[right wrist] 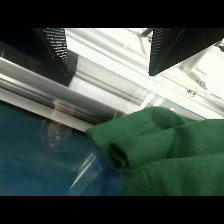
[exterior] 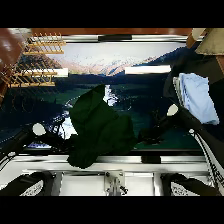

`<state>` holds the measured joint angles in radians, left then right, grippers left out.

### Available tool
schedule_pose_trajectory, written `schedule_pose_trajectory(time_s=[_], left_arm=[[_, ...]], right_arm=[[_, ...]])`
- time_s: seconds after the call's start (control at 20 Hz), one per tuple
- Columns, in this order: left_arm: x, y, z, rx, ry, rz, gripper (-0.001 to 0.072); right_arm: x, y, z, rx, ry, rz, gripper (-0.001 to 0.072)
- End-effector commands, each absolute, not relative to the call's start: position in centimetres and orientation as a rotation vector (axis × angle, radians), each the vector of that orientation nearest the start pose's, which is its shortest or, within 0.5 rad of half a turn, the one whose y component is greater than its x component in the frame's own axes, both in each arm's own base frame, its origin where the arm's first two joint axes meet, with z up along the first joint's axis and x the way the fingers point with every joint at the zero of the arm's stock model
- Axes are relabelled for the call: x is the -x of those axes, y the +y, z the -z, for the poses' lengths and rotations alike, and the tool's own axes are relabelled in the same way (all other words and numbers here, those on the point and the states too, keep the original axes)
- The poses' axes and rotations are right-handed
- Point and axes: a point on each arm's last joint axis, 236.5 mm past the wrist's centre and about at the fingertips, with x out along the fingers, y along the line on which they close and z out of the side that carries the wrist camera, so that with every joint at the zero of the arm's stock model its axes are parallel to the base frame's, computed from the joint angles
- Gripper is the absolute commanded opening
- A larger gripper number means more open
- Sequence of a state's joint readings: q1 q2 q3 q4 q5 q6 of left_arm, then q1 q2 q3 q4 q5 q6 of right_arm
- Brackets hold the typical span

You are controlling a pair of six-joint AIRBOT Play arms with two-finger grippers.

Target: Fold the shirts.

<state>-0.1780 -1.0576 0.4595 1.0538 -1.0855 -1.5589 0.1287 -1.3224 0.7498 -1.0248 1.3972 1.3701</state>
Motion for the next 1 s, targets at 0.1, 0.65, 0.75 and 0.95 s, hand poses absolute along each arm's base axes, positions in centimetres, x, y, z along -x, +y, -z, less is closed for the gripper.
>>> schedule_pose_trajectory(time_s=[0.1, 0.65, 0.75, 0.95], left_arm=[[-18.8, -14.2, 9.5, 0.381, 1.627, 0.342, 0.0029], [-28.5, -16.7, -2.2, 0.310, 1.210, 0.514, 0.0029], [-31.9, -17.2, -9.2, 0.236, 1.010, 0.576, 0.0029], [-36.2, -17.2, -33.2, 0.172, 0.391, 0.608, 0.0029]], right_arm=[[-19.6, 17.3, 9.8, -0.362, 1.848, -0.509, 0.0616], [-22.6, 22.5, 10.4, -0.394, 1.710, -0.516, 0.0074], [-26.4, 21.0, 6.4, -0.309, 1.552, -0.541, 0.0073], [-34.8, 15.7, -11.2, 0.049, 0.956, -0.576, 0.0073]])
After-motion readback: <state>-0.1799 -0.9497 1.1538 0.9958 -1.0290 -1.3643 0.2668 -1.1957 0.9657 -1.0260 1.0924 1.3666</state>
